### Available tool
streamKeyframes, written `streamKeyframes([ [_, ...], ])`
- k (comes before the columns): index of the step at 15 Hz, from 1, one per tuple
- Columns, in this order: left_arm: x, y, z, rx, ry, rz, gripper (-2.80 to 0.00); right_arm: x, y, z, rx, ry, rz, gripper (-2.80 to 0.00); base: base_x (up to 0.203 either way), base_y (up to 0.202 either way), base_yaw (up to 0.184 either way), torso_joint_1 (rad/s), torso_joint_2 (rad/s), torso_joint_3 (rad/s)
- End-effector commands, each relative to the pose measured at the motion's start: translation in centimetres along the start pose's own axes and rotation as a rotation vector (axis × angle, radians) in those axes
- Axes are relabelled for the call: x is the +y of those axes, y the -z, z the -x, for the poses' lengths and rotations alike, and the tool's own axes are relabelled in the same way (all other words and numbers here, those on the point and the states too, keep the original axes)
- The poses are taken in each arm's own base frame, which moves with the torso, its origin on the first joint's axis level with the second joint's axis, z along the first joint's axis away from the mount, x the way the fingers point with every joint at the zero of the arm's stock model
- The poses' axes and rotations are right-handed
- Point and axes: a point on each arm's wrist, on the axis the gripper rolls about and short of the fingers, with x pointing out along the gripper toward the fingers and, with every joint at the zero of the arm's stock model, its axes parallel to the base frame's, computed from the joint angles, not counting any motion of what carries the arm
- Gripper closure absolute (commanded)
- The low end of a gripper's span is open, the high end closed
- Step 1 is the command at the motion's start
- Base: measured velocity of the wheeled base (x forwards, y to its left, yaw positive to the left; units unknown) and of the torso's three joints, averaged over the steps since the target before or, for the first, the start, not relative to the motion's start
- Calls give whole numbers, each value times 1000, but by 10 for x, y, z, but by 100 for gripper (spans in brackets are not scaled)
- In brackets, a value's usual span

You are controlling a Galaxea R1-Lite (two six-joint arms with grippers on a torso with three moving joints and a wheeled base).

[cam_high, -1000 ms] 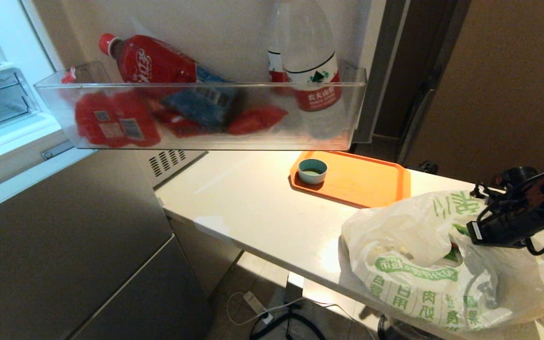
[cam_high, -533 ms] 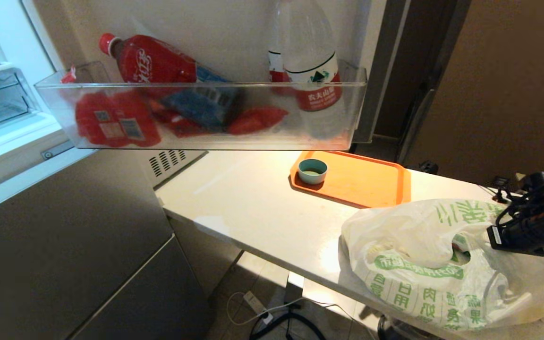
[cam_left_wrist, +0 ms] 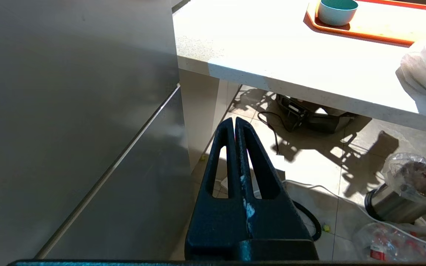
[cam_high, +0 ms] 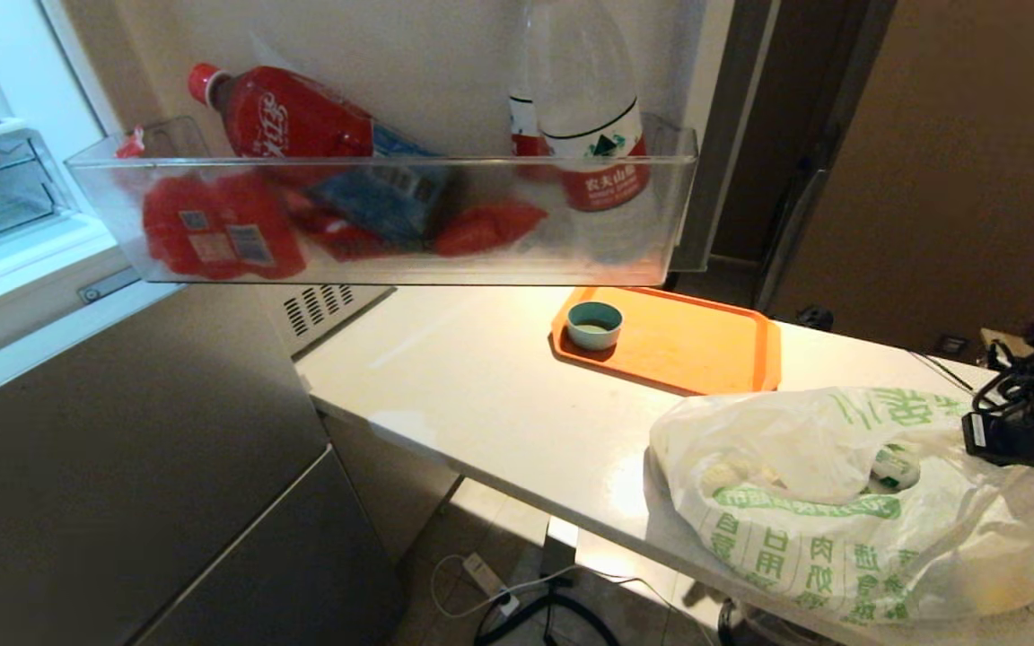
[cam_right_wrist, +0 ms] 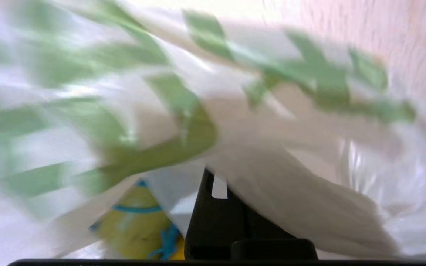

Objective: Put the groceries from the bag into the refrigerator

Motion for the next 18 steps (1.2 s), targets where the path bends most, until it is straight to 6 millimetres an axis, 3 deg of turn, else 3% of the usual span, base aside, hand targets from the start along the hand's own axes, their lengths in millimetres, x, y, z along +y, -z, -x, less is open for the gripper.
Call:
streamKeyframes([
  [1,0,0,0,0,0,0,0,11,-9,18,-53,-36,26,0,0,0,0,0,0,0],
  [5,0,0,0,0,0,0,0,61,0,69,-26,-196,125,0,0,0,0,0,0,0],
  [8,0,0,0,0,0,0,0,79,5,82,-5,-241,160,0,0,0,0,0,0,0],
  [18,0,0,0,0,0,0,0,90,17,43,109,-350,177,0,0,0,0,0,0,0],
])
